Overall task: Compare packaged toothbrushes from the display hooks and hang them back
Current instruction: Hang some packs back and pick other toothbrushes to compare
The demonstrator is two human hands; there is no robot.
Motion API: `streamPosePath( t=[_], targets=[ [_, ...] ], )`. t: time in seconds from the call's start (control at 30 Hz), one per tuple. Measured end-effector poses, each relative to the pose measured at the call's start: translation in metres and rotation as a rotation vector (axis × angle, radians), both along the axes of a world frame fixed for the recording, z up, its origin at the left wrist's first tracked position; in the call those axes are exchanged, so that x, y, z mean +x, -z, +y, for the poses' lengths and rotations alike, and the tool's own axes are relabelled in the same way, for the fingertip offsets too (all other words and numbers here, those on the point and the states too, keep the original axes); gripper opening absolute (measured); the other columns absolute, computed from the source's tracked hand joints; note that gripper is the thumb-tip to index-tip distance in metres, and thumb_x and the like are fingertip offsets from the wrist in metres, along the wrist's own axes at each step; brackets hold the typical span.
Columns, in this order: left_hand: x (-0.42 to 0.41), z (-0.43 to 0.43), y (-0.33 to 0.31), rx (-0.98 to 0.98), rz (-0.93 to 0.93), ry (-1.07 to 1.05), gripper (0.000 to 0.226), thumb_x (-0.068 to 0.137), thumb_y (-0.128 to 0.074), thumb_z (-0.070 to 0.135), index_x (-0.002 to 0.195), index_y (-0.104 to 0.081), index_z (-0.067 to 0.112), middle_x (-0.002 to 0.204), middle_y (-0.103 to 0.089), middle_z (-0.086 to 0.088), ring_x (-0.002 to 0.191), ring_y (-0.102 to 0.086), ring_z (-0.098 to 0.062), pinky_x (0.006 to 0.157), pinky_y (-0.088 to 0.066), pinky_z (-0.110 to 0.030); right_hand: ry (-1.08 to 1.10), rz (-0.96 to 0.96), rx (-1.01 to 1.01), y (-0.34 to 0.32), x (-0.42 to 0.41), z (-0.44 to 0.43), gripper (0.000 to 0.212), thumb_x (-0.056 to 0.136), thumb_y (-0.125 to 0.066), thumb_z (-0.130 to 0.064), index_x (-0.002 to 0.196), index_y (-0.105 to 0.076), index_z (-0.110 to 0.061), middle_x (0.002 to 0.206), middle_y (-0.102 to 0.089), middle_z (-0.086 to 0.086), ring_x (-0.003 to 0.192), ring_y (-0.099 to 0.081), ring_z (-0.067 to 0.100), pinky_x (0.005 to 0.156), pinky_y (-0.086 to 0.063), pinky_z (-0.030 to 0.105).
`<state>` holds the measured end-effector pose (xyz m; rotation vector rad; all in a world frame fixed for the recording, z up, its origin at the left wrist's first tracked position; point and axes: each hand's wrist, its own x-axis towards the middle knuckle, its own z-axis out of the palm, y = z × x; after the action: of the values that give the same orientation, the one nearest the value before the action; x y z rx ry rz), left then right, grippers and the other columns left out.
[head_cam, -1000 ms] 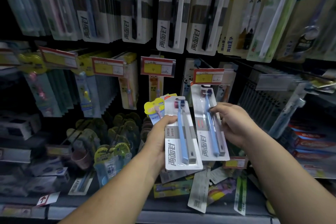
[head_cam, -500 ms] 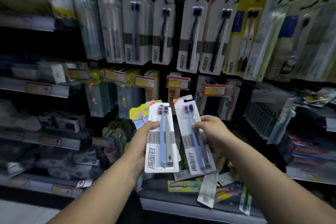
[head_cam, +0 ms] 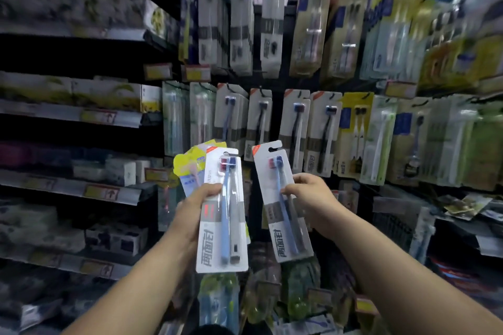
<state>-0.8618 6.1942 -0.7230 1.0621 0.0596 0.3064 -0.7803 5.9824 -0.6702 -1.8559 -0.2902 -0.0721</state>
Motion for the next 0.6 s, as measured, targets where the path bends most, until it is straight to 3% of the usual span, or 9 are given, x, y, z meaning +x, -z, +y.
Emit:
streamPosePath(
  t=[0.07, 0.1, 0.17, 0.33, 0.47, 0.53, 0.6],
  targets=[
    [0.010, 0.017, -0.014, 0.019, -0.039, -0.063, 0.064, 0.064, -0.084, 0.029, 0.117, -0.070, -0.002, 0.101, -0.066, -0.029, 0.072, -0.066, -0.037, 0.071, -0.059, -0.046, 0.021, -0.029, 0.048, -0.018, 0.011, 0.011, 0.011, 0.094, -0.061, -0.004, 0.101, -0.069, -0.006, 0.106, -0.072, 0.016, 0.087, -0.069, 0.030, 0.065, -0.056, 0.037],
    [0.018, 0.026, -0.021, 0.026, -0.057, -0.072, 0.074, 0.060, -0.087, 0.030, 0.121, -0.067, -0.007, 0.106, -0.064, -0.033, 0.078, -0.065, -0.040, 0.071, -0.058, -0.047, 0.021, -0.044, 0.058, -0.028, 0.017, 0.017, 0.011, 0.094, -0.061, -0.003, 0.099, -0.070, -0.007, 0.103, -0.073, 0.015, 0.085, -0.069, 0.029, 0.067, -0.057, 0.039],
    [0.031, 0.044, -0.033, 0.033, -0.107, -0.068, 0.093, 0.053, -0.091, 0.035, 0.129, -0.061, -0.011, 0.115, -0.061, -0.039, 0.089, -0.063, -0.045, 0.075, -0.057, -0.050, 0.014, -0.072, 0.042, -0.046, 0.030, 0.032, 0.013, 0.095, -0.060, -0.003, 0.097, -0.071, -0.007, 0.100, -0.073, 0.014, 0.082, -0.066, 0.027, 0.071, -0.056, 0.040],
    [0.061, 0.084, -0.056, 0.041, -0.173, -0.008, 0.099, 0.054, -0.094, 0.038, 0.134, -0.058, -0.008, 0.118, -0.057, -0.038, 0.084, -0.064, -0.043, 0.081, -0.056, -0.057, -0.007, -0.144, -0.040, -0.080, 0.068, 0.074, 0.017, 0.096, -0.059, -0.005, 0.106, -0.073, -0.005, 0.102, -0.072, 0.015, 0.084, -0.066, 0.027, 0.064, -0.050, 0.031],
    [0.081, 0.105, -0.062, 0.062, -0.220, -0.028, 0.084, 0.060, -0.088, 0.029, 0.130, -0.062, -0.007, 0.105, -0.064, -0.035, 0.065, -0.070, -0.037, 0.065, -0.061, -0.044, -0.072, -0.200, -0.094, -0.097, 0.089, 0.107, 0.018, 0.097, -0.059, -0.008, 0.109, -0.072, -0.008, 0.102, -0.072, 0.009, 0.082, -0.066, 0.020, 0.054, -0.048, 0.024],
    [0.087, 0.112, -0.064, 0.048, -0.254, -0.040, 0.066, 0.069, -0.081, 0.020, 0.126, -0.064, -0.008, 0.092, -0.069, -0.030, 0.059, -0.070, -0.035, 0.058, -0.061, -0.042, -0.092, -0.229, -0.120, -0.102, 0.098, 0.123, 0.014, 0.096, -0.060, -0.007, 0.103, -0.072, -0.007, 0.097, -0.071, 0.009, 0.079, -0.065, 0.020, 0.056, -0.050, 0.025],
    [0.095, 0.121, -0.069, 0.041, -0.249, -0.047, 0.066, 0.069, -0.081, 0.024, 0.125, -0.066, -0.007, 0.088, -0.071, -0.027, 0.059, -0.071, -0.034, 0.057, -0.062, -0.040, -0.083, -0.239, -0.107, -0.106, 0.105, 0.138, 0.011, 0.095, -0.060, -0.004, 0.100, -0.069, -0.008, 0.096, -0.071, 0.007, 0.083, -0.067, 0.021, 0.063, -0.055, 0.030]
  ],
)
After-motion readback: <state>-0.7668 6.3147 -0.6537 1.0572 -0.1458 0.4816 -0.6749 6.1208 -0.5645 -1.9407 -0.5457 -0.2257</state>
